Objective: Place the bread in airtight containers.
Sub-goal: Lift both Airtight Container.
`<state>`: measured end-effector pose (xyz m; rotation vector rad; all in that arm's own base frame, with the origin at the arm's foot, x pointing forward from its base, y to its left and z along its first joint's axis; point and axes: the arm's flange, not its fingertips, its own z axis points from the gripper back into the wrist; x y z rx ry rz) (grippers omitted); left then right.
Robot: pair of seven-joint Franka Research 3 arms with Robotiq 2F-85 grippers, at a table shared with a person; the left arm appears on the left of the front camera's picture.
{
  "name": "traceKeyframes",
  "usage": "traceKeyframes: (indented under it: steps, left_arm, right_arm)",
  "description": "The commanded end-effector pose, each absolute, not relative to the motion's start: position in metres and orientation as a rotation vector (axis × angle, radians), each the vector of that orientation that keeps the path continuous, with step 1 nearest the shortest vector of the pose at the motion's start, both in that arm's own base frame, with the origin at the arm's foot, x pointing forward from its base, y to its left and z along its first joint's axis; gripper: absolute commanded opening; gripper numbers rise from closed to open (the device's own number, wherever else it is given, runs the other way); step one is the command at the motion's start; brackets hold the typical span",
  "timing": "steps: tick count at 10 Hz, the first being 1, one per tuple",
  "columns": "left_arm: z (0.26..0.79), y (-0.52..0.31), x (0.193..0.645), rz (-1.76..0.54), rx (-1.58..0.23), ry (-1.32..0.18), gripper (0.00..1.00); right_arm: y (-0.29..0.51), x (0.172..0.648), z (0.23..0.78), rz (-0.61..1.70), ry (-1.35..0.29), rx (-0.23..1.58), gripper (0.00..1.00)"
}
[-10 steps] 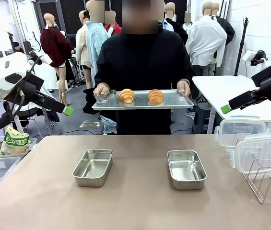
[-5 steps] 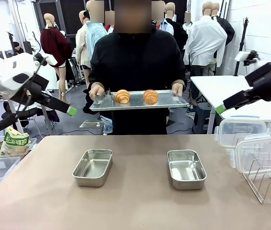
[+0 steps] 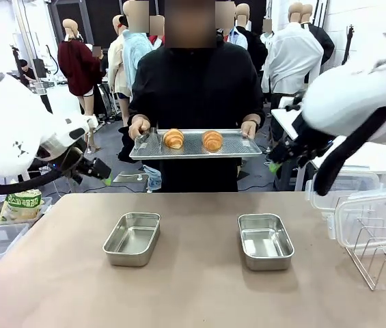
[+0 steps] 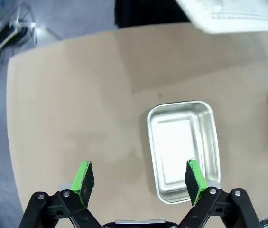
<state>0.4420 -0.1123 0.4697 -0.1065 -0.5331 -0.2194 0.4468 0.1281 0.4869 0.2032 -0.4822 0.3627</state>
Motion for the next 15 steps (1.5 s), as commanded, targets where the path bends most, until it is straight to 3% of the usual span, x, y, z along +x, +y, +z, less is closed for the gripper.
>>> traceKeyframes:
  steps: [1,6,15]
  left_arm:
    - [0.464,-0.120,0.448,-0.121,-0.124,-0.459,1.00]
    - [0.396,-0.103,0.476,-0.015,-0.145,-0.289,1.00]
    - [0.336,-0.144,0.501,-0.082,-0.029,-0.105,1.00]
  right_arm:
    - [0.152,0.460,0.456,0.279,-0.313,0.103,1.00]
    - [0.163,0.453,0.363,0.261,-0.064,0.088,1.00]
    - [0.154,0.462,0.343,0.213,-0.029,0.082,1.00]
